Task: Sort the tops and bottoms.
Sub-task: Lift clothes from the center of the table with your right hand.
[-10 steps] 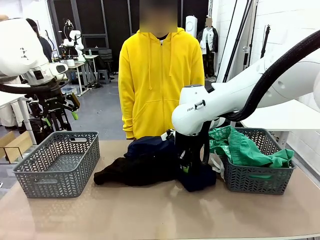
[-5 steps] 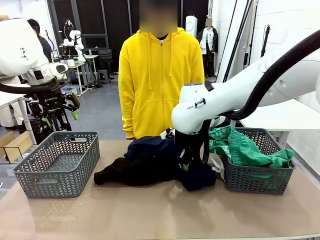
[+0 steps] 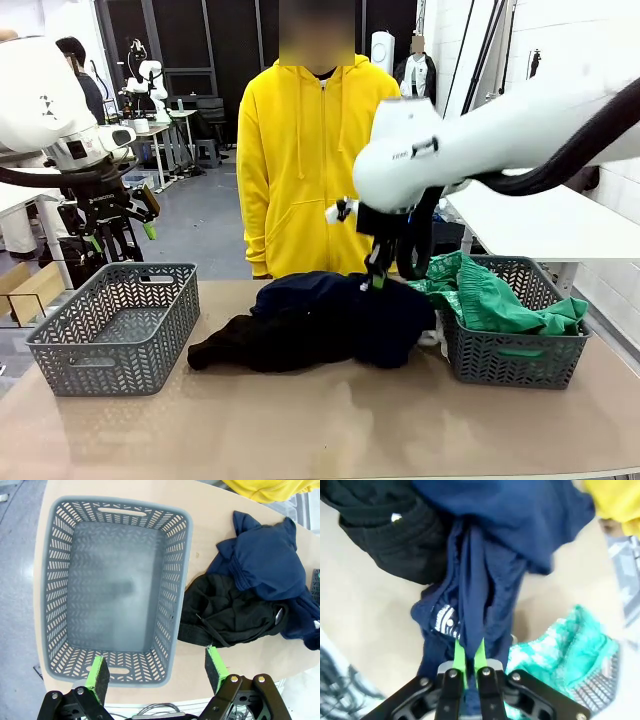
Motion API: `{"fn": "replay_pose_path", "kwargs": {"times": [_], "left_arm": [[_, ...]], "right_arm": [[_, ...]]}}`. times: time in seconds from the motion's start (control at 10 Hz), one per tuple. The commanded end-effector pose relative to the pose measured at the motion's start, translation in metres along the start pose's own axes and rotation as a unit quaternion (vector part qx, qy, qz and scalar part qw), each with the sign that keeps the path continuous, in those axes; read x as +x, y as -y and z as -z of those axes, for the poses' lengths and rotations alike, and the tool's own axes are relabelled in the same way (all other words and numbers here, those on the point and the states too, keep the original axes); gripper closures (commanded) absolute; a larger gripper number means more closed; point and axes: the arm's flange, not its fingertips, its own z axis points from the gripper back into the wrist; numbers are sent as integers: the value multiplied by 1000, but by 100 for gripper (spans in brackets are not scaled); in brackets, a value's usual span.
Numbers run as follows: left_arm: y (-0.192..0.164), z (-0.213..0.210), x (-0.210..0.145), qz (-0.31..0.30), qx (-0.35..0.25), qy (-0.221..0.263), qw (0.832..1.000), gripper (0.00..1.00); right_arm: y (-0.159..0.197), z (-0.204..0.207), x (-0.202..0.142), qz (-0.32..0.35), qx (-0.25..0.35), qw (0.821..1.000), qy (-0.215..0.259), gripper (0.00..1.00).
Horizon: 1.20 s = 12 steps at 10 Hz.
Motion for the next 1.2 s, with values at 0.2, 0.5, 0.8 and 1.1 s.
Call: {"fn": "replay_pose_path", "kwargs": {"times": [0.2,0.5,0.8,1.1], "left_arm": [[0,-1,-1,-9,6,6,1000,0],[0,-1,-1,-9,6,6,1000,0],[0,-1,-1,-9,6,6,1000,0],[0,-1,-1,-9,6,6,1000,0]], "right_arm": [[-9,-120,30,-48,-95,992,64,100],[-12,-208,61,-55,-138,982,114,100],[-32,-295,77,-26,-192,971,143,100],[-62,-360,91,-18,-210,964,161,100]]}}
